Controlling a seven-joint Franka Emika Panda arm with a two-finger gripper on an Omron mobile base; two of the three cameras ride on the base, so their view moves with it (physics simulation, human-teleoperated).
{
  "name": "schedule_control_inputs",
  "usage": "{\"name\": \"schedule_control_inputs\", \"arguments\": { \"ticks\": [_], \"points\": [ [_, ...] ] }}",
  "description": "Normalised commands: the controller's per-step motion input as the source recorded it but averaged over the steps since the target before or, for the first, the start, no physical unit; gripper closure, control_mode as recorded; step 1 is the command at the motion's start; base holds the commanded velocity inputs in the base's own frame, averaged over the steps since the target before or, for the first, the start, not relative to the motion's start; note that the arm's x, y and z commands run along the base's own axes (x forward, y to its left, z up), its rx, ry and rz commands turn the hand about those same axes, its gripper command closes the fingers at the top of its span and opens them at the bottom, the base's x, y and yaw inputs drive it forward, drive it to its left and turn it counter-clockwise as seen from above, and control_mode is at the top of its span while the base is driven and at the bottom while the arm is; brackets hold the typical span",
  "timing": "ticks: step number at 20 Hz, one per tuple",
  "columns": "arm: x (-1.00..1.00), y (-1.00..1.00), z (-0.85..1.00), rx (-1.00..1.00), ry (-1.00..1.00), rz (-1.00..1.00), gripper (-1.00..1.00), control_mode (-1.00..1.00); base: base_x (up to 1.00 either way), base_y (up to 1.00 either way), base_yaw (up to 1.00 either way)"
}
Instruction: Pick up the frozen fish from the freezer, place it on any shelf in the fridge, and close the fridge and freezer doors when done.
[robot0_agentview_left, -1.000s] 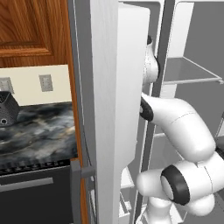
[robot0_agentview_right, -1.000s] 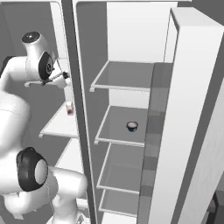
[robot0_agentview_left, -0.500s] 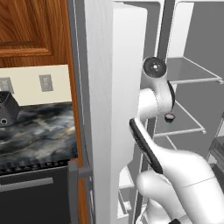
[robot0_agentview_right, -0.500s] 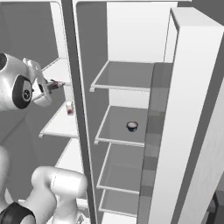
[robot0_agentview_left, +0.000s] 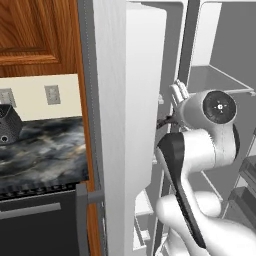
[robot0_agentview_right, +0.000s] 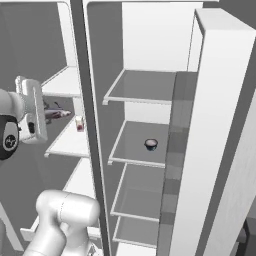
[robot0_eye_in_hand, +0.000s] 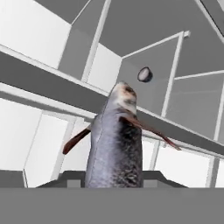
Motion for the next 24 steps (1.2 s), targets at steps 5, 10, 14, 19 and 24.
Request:
{"name": "schedule_control_inputs", "arguments": {
  "ticks": [5, 10, 14, 19, 24],
  "points": [
    [-1.00, -0.89, 0.31, 0.24, 0.00, -0.07, 1.00, -1.00, 0.00, 0.00, 0.00],
    [-1.00, -1.00, 0.15, 0.23, 0.00, -0.03, 1.00, -1.00, 0.00, 0.00, 0.00],
    [-0.13, -1.00, 0.10, 0.07, 0.00, 0.00, 1.00, -1.00, 0.00, 0.00, 0.00],
    [0.95, -0.94, 0.02, 0.00, 0.00, 0.07, 1.00, -1.00, 0.00, 0.00, 0.00],
    [1.00, -0.53, 0.02, 0.00, 0.00, 0.12, 1.00, -1.00, 0.00, 0.00, 0.00]
  ]
}}
